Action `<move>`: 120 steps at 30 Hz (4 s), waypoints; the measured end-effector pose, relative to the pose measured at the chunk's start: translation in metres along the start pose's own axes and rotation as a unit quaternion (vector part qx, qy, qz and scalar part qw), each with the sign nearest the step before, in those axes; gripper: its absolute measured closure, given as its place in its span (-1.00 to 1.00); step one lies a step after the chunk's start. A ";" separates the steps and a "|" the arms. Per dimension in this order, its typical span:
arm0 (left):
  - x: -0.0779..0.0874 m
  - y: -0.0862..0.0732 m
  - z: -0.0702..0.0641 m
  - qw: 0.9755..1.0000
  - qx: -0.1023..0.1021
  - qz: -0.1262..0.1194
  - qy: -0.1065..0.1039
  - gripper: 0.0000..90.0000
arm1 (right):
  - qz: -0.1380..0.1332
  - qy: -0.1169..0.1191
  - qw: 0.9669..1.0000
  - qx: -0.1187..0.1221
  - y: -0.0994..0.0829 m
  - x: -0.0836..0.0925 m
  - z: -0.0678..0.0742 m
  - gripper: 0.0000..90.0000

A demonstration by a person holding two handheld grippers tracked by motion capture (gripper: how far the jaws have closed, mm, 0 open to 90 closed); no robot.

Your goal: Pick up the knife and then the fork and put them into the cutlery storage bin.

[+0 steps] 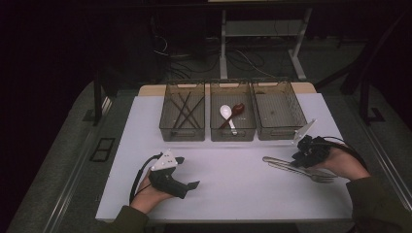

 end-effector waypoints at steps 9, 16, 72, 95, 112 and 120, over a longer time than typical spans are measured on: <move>-0.001 -0.001 -0.001 1.000 -0.002 0.001 -0.004 -1.00 | 0.043 0.009 0.999 0.023 0.001 -0.012 0.000 0.60; -0.001 -0.001 -0.002 1.000 -0.001 0.002 -0.006 -1.00 | 0.082 0.001 0.996 0.044 0.002 -0.016 0.002 0.69; 0.000 -0.002 -0.002 1.000 -0.004 0.005 -0.007 -1.00 | -0.181 -0.014 0.980 -0.078 0.033 0.058 -0.024 0.77; -0.001 -0.002 -0.001 1.000 0.002 0.004 -0.009 -1.00 | -0.323 -0.051 0.930 -0.166 0.042 0.117 -0.059 0.77; -0.001 -0.002 -0.002 1.000 0.001 0.006 -0.010 -1.00 | -0.361 -0.076 0.909 -0.196 0.076 0.157 -0.101 0.77; -0.001 -0.002 -0.003 1.000 0.001 0.005 -0.011 -1.00 | -0.367 -0.089 0.902 -0.211 0.090 0.163 -0.126 0.77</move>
Point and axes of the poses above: each handheld gripper's, and its own axes: x roughly backward along the jaws, y roughly out of its top, z roughly to its left, the point moved 10 cm from there along -x, roughly forward along the jaws, and after that the axes turned 11 degrees about z, right-handed, at the moved point
